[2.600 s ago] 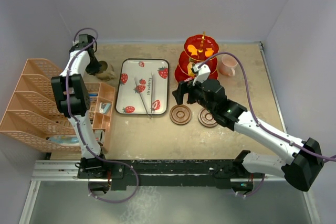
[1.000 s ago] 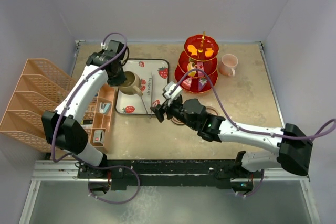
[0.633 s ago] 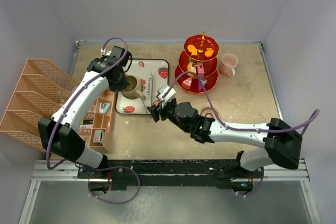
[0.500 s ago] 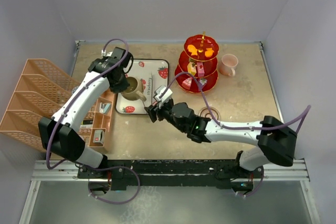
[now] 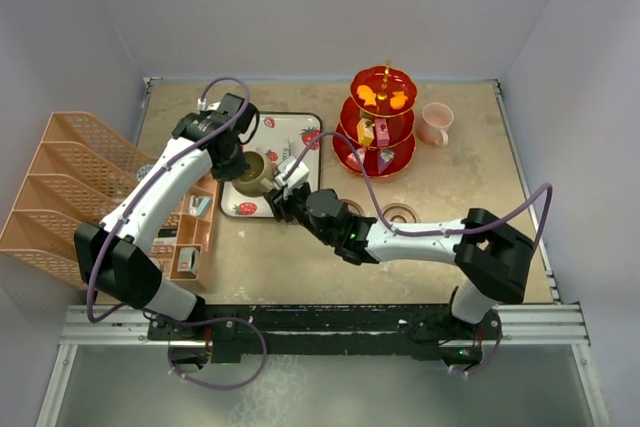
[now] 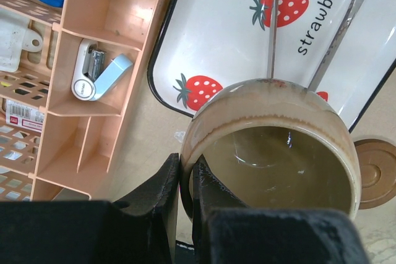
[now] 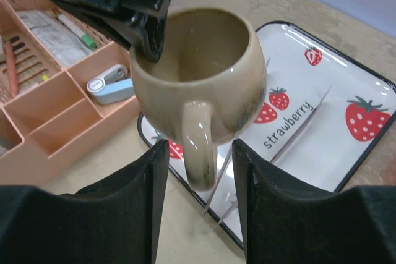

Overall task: Serve the afternoon tea
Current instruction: Place the cup on the coaster, then adjust the cup on the coaster.

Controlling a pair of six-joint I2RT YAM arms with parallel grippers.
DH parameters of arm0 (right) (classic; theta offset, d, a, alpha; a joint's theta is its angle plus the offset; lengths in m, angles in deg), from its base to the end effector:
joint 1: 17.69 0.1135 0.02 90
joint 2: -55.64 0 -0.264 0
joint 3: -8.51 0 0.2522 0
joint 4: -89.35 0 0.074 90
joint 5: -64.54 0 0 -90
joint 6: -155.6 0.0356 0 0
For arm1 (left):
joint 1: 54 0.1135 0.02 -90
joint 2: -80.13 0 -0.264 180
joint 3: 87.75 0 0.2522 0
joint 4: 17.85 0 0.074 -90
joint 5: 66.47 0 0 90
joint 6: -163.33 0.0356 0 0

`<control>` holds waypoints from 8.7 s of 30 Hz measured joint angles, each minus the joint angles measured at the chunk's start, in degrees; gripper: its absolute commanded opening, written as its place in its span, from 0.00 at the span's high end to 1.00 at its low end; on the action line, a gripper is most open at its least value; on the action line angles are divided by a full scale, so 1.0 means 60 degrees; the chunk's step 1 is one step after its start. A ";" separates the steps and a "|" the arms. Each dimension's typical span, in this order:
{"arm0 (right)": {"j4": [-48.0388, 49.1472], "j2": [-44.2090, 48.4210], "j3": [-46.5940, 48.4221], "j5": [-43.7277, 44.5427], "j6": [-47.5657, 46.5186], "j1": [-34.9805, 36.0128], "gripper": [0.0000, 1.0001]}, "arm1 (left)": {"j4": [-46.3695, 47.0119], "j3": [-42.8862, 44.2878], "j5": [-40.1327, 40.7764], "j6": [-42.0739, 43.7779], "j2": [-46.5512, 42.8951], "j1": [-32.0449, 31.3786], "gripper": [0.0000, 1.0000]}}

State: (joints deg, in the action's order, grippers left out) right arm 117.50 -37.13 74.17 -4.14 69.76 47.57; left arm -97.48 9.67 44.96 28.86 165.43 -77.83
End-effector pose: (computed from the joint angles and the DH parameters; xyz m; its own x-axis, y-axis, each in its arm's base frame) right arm 0.1643 0.3255 0.2642 -0.0428 0.0687 -0.9967 -0.6927 0.7169 0.0791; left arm 0.2668 -0.1036 0.3306 -0.7770 -0.3697 -0.5095 -0.4149 0.9095 -0.0271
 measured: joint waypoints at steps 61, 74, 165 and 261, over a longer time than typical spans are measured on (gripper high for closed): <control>-0.1239 -0.0885 0.1483 -0.0342 -0.0076 0.0000 1.00 | -0.1031 0.0634 0.0969 0.0168 -0.0138 -0.0415 0.78; -0.2091 -0.0685 0.0255 -0.0219 0.0962 0.0000 1.00 | 0.0000 0.0630 -0.0073 0.0095 -0.1151 -0.0656 0.50; -0.0357 0.5136 -0.6419 0.2954 0.2677 -0.0011 0.54 | 0.4532 -0.6069 0.4441 0.2095 -0.6138 -0.0656 0.24; -0.6182 0.3945 -0.2973 -0.6018 0.5854 -0.6655 0.34 | 0.4248 -0.5996 0.4393 0.2098 -0.5417 -0.0656 0.20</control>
State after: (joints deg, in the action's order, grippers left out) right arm 80.41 -13.46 56.33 -40.25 104.88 7.64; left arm -71.99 -26.31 71.32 41.45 132.93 -81.76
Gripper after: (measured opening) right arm 0.653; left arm 0.803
